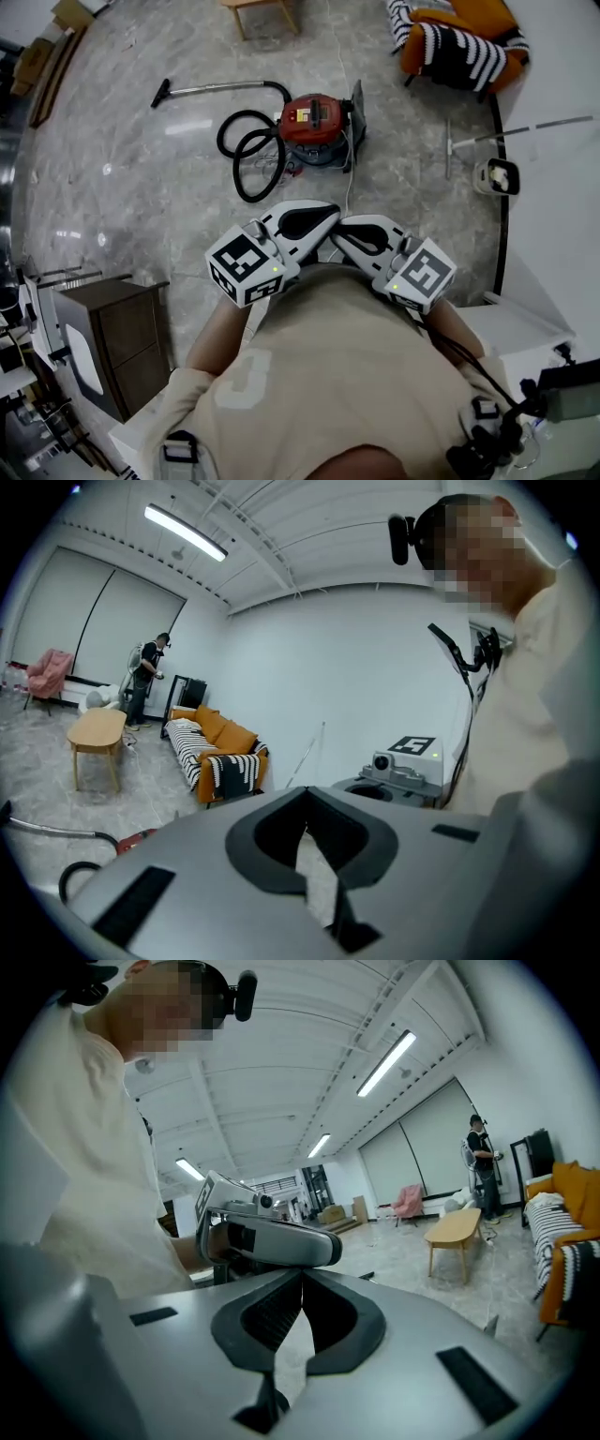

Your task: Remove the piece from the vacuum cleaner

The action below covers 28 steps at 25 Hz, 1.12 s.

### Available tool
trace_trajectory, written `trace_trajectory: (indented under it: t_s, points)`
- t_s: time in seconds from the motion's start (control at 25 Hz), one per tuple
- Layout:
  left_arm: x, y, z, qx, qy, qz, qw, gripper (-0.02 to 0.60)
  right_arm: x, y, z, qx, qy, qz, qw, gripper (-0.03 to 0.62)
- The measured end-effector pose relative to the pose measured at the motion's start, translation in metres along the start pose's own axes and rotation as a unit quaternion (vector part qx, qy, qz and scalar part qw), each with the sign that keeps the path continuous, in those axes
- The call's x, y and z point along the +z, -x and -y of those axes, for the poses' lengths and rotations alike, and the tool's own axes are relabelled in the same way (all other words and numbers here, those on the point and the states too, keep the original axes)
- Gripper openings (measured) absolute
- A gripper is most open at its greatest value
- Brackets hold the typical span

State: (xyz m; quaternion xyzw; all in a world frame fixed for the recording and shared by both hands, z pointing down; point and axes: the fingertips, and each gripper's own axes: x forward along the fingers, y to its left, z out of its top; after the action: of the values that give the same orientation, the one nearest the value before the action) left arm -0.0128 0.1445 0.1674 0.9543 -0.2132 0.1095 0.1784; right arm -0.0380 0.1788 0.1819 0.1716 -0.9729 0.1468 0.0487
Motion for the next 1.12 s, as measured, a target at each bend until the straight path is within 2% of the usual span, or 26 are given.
trace_trajectory:
  t_s: [0.08, 0.16, 0.24, 0.36, 0.48, 0.56, 0.84, 1.12]
  points:
    - [0.006, 0.003, -0.015, -0.016, -0.002, 0.0, 0.9999, 0.005, 0.01, -0.013, 0.01, -0.025, 0.007, 0.005, 1.0, 0.003]
    - [0.01, 0.01, -0.034, -0.027, 0.015, 0.009, 0.9995, 0.005, 0.015, -0.03, 0.016, -0.041, 0.016, 0.004, 0.999, 0.003]
    - [0.006, 0.019, -0.059, -0.021, 0.031, 0.011, 0.9992, 0.004, 0.024, -0.047, 0.021, -0.049, 0.018, 0.009, 0.999, 0.003]
    - [0.001, 0.033, -0.093, -0.014, 0.024, -0.001, 0.9996, 0.005, 0.038, -0.071, 0.03, -0.056, 0.021, 0.011, 0.998, 0.003]
    - [0.012, 0.049, -0.114, -0.039, 0.06, 0.028, 0.9971, 0.005, 0.045, -0.094, 0.039, -0.07, 0.019, 0.002, 0.997, 0.003]
    - [0.02, 0.059, -0.127, -0.045, 0.059, 0.039, 0.9965, 0.005, 0.051, -0.109, 0.044, -0.081, 0.018, 0.003, 0.997, 0.003]
    - [0.042, 0.078, -0.149, -0.079, 0.042, 0.066, 0.9938, 0.005, 0.062, -0.145, 0.052, -0.091, 0.024, -0.002, 0.996, 0.003]
    - [0.045, 0.071, -0.16, -0.093, 0.048, 0.064, 0.9924, 0.004, 0.065, -0.153, 0.066, -0.101, 0.016, -0.002, 0.995, 0.003]
